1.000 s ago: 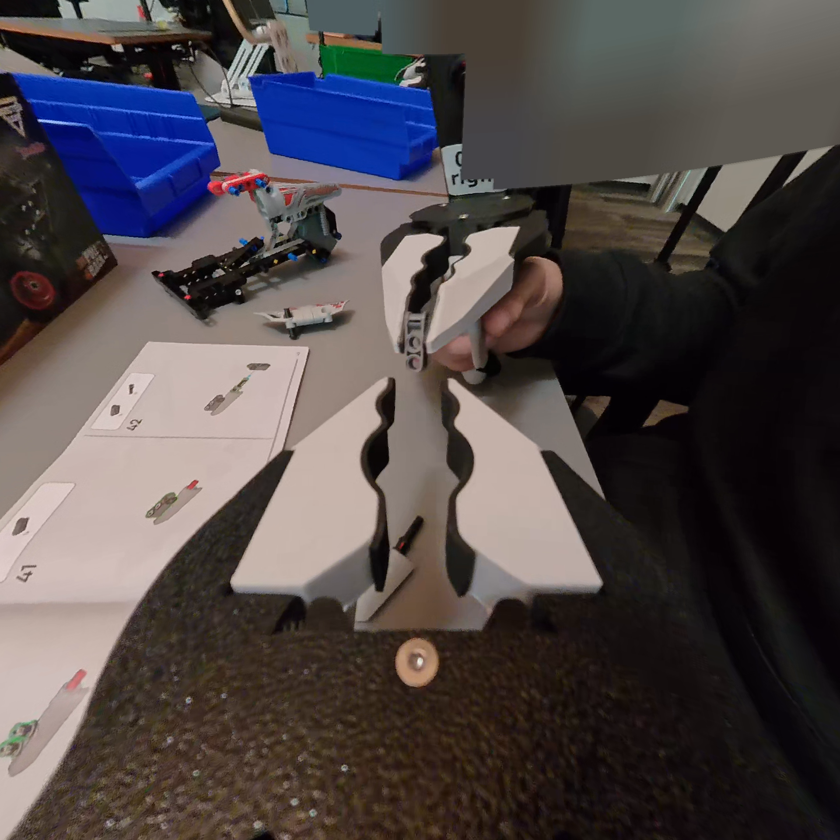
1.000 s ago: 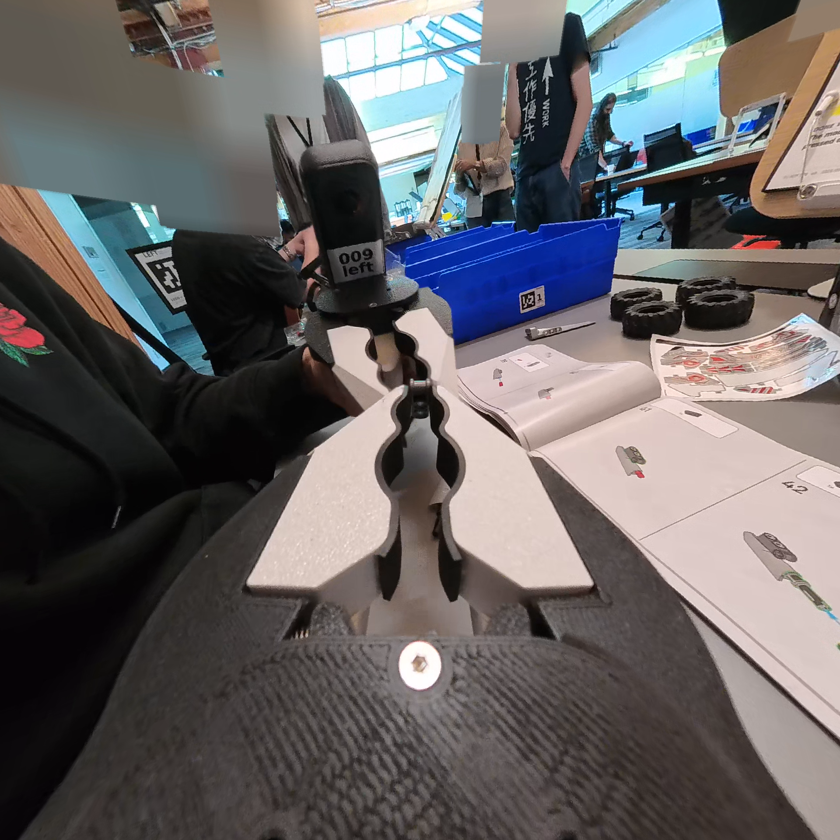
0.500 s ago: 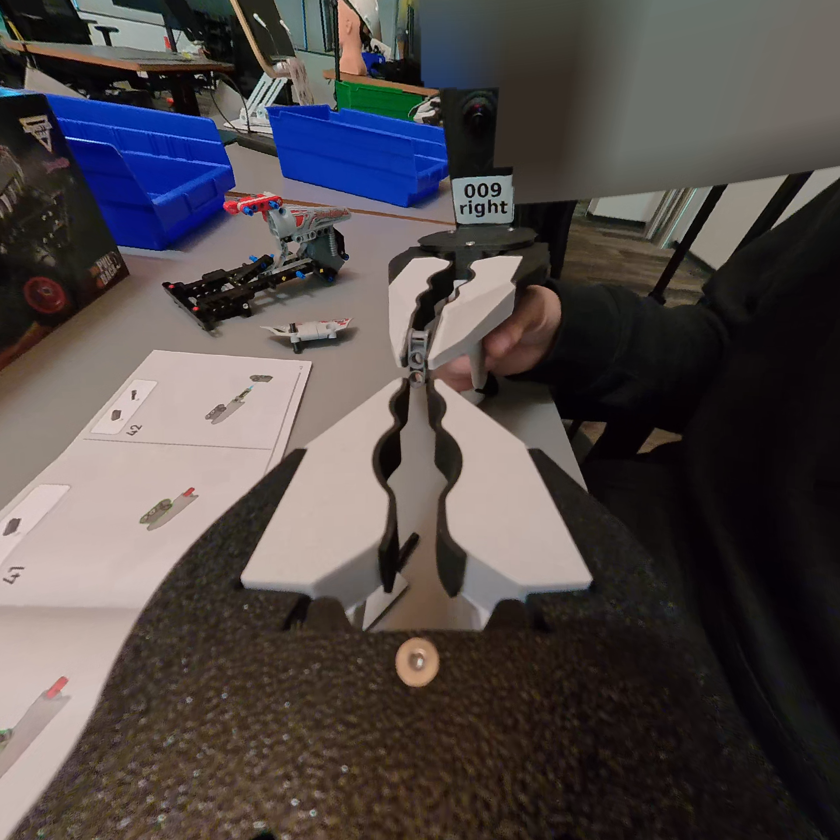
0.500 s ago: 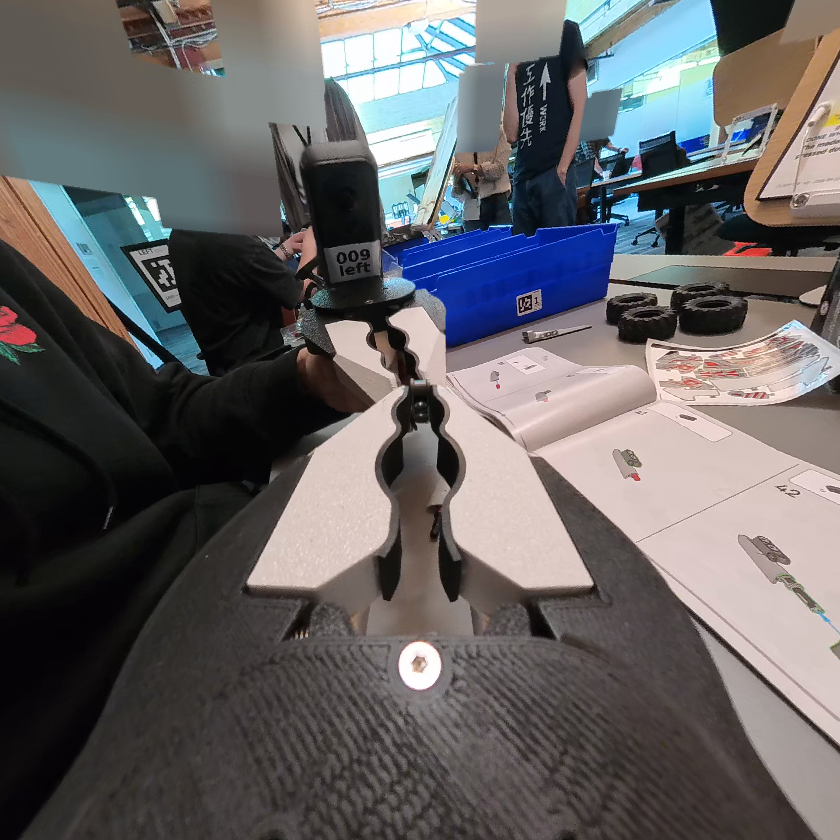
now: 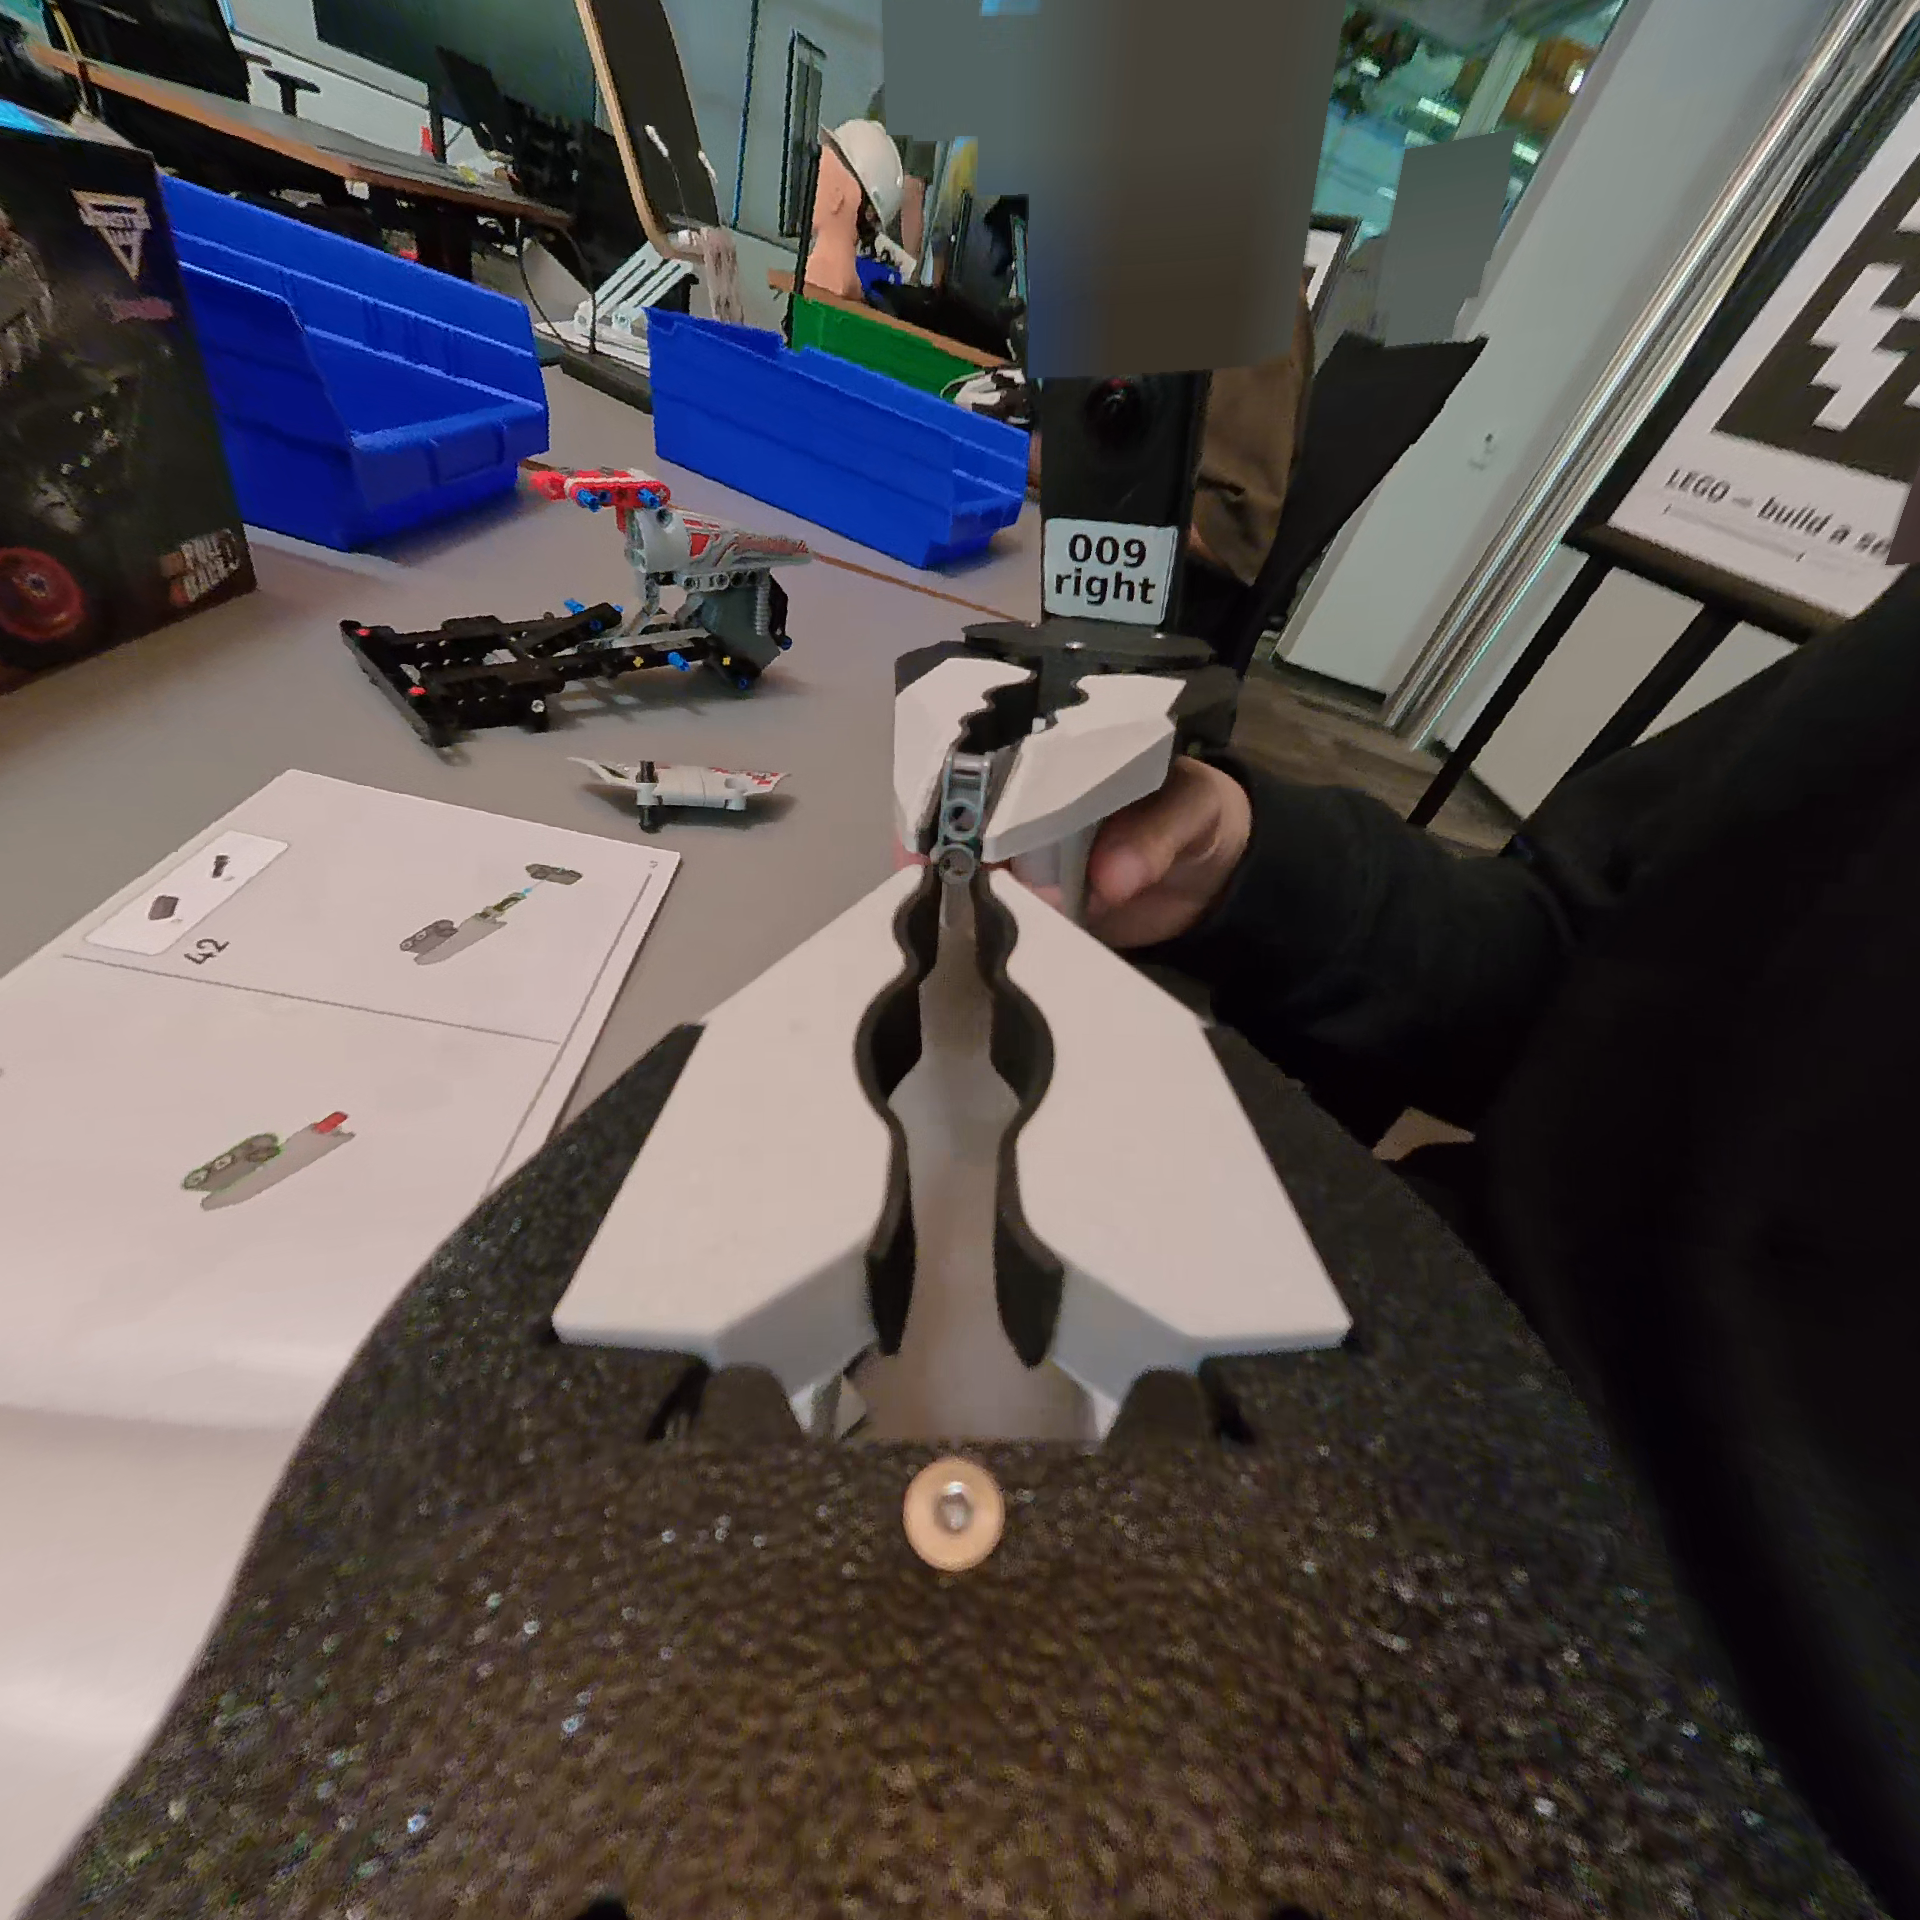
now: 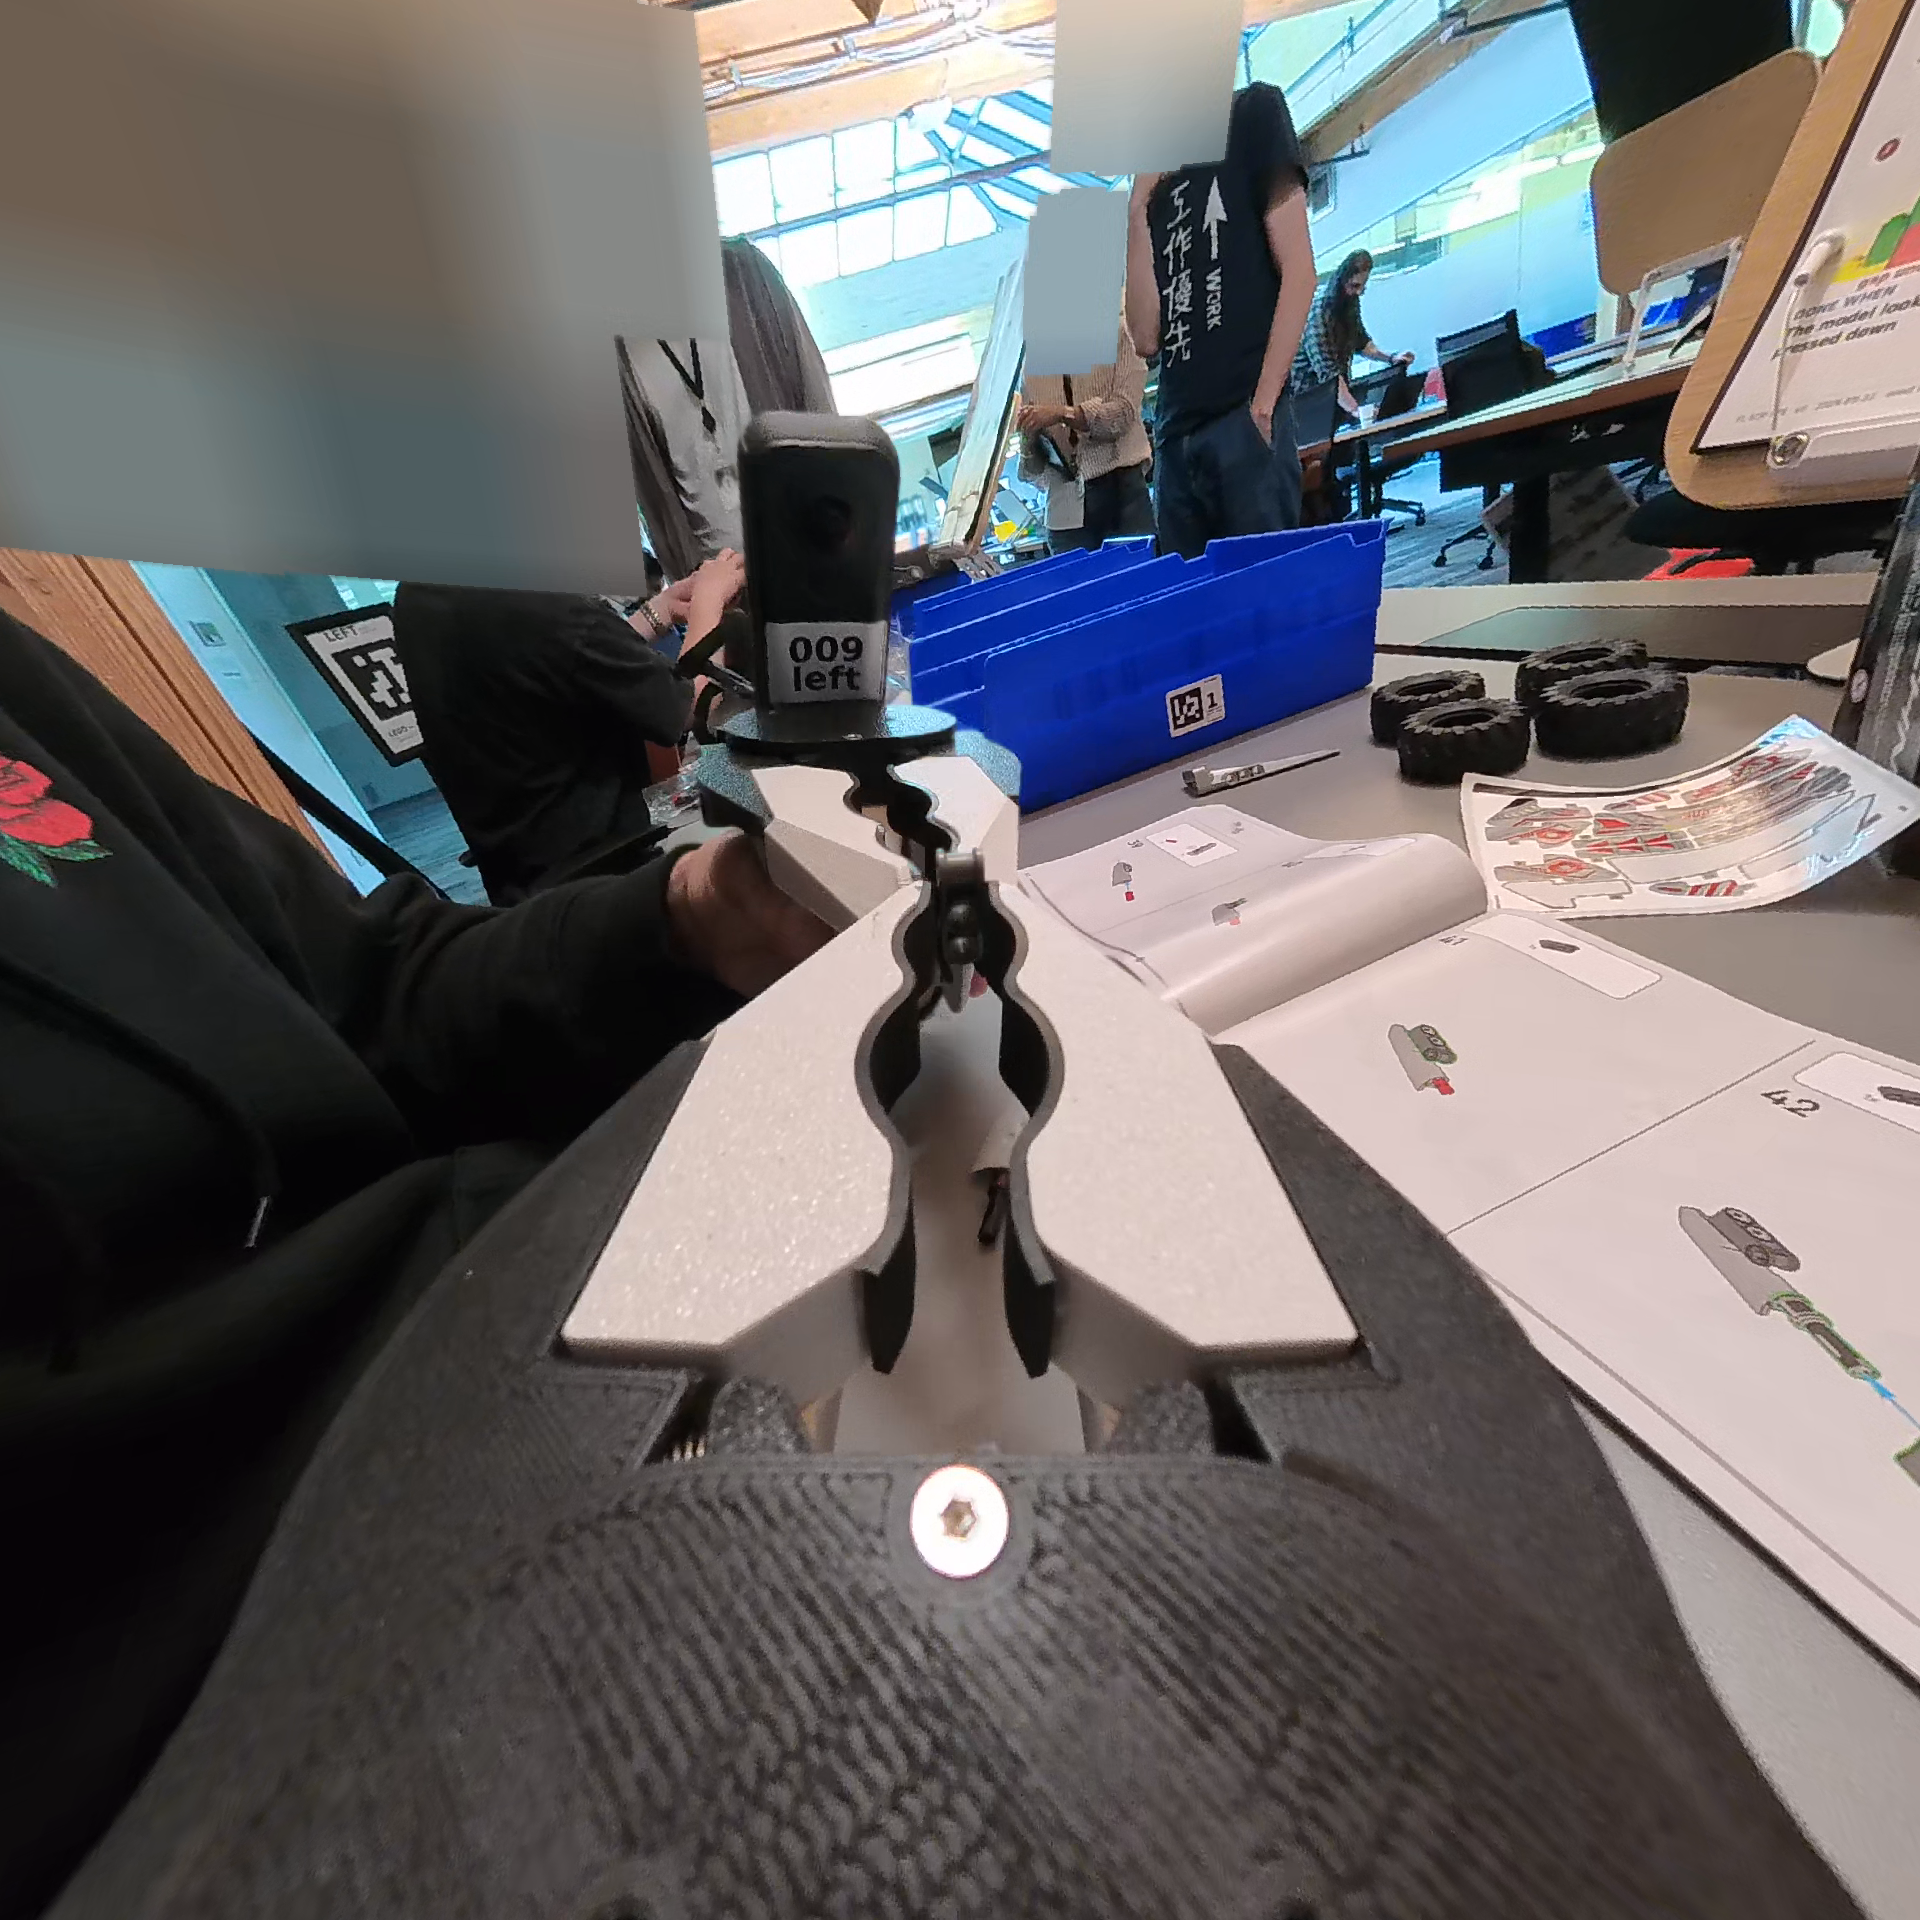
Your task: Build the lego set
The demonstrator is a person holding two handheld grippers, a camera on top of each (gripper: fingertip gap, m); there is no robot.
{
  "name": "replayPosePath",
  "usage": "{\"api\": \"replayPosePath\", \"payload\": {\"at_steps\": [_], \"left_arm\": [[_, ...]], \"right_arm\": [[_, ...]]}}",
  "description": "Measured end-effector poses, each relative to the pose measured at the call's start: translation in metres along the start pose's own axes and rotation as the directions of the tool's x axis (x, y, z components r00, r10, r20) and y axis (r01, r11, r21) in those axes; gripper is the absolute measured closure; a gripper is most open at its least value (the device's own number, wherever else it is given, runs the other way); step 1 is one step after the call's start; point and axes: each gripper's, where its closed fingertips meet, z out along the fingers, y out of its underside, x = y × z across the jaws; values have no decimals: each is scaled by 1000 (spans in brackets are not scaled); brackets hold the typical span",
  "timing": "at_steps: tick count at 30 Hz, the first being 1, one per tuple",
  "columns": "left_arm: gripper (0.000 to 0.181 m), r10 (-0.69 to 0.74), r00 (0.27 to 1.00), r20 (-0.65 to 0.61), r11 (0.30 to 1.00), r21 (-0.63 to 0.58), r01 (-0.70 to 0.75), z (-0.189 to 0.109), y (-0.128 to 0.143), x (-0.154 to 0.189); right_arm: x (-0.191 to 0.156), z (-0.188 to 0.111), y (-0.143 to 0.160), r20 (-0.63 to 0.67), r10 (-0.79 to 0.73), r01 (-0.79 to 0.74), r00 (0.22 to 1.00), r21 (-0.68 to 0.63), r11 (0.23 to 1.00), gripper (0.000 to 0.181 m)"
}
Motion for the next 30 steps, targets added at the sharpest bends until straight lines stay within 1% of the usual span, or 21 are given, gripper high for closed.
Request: {"api": "replayPosePath", "payload": {"at_steps": [5, 7, 9, 12, 14, 16, 18, 20, 22, 23, 24, 25, 26, 28, 30], "left_arm": [[177, -30, 999, -18, 999, 22, 30, 0, -1, 1], [176, -8, 1000, -12, 1000, 0, 8, -1, 2, -1], [177, 28, 1000, 4, 999, -21, -28, -3, 4, -2], [173, 97, 994, 41, 990, -103, -92, -9, 10, -8], [173, 152, 986, 63, 981, -129, -143, -16, 9, -11], [173, 195, 977, 87, 970, -166, -179, -25, 7, -15], [170, 246, 964, 102, 944, -249, -215, -40, 10, -21], [161, 300, 949, 94, 897, -367, -247, -58, 23, -27], [149, 334, 940, 74, 828, -499, -255, -75, 44, -34], [148, 349, 935, 69, 799, -543, -258, -80, 54, -38], [146, 352, 934, 67, 783, -568, -255, -83, 62, -42], [145, 338, 939, 67, 780, -578, -239, -82, 67, -45], [143, 305, 950, 64, 783, -584, -212, -80, 73, -45], [144, 239, 971, 32, 786, -593, -174, -74, 82, -40], [139, 247, 969, 25, 778, -601, -183, -68, 85, -41]], "right_arm": [[0, 0, 0, -15, -34, 34, 999, 1, 999, 176], [0, 2, 3, -26, -62, 61, 998, -27, 998, 176], [1, 3, 5, -25, -55, 54, 998, -43, 998, 176], [4, 1, 3, -32, -31, 30, 999, -33, 999, 175], [8, -2, 3, -44, -15, 13, 999, -31, 999, 175], [11, -3, 4, -62, -11, 8, 998, -47, 999, 175], [13, -4, 10, -68, -9, 2, 998, -90, 996, 175], [14, -5, 20, -74, -6, -7, 997, -166, 986, 175], [18, -8, 31, -94, -7, -16, 996, -246, 969, 175], [19, -10, 36, -104, -4, -26, 995, -285, 958, 175], [22, -12, 40, -126, 9, -48, 992, -313, 948, 175], [24, -13, 43, -135, 35, -78, 990, -330, 941, 175], [21, -14, 48, -120, 77, -115, 990, -348, 930, 175], [24, -15, 53, -143, 117, -162, 983, -363, 918, 175], [17, -14, 58, -106, 144, -175, 984, -392, 903, 175]]}}
